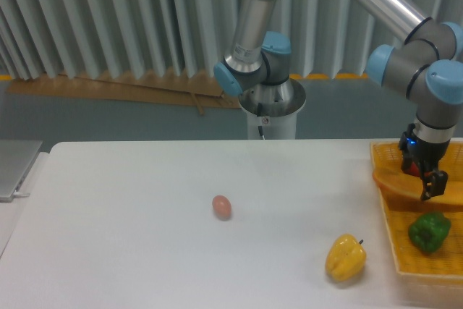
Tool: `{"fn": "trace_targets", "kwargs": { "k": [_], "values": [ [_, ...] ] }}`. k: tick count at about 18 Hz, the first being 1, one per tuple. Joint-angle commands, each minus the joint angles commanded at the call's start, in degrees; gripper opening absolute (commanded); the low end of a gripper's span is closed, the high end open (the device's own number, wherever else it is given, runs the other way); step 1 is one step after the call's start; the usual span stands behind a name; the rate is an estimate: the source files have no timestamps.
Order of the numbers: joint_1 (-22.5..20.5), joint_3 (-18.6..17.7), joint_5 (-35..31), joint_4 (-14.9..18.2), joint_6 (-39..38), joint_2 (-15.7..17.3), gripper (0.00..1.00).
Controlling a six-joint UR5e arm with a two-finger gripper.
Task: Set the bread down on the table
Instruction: 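Lower the gripper onto the bread loaf and close on it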
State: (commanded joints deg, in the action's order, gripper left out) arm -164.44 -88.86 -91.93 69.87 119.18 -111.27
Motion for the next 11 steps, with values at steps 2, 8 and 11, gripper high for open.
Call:
{"fn": "trace_targets", "kwargs": {
  "k": [2, 8, 11],
  "values": [
    [-0.5, -0.4, 0.2, 0.2, 0.1, 0.3, 1.0],
    [-0.4, -2.4, 0.1, 0.0, -0.2, -1.5, 1.0],
    [-0.7, -3.6, 0.1, -0.3, -0.1, -2.0, 1.0]
  ]
}}
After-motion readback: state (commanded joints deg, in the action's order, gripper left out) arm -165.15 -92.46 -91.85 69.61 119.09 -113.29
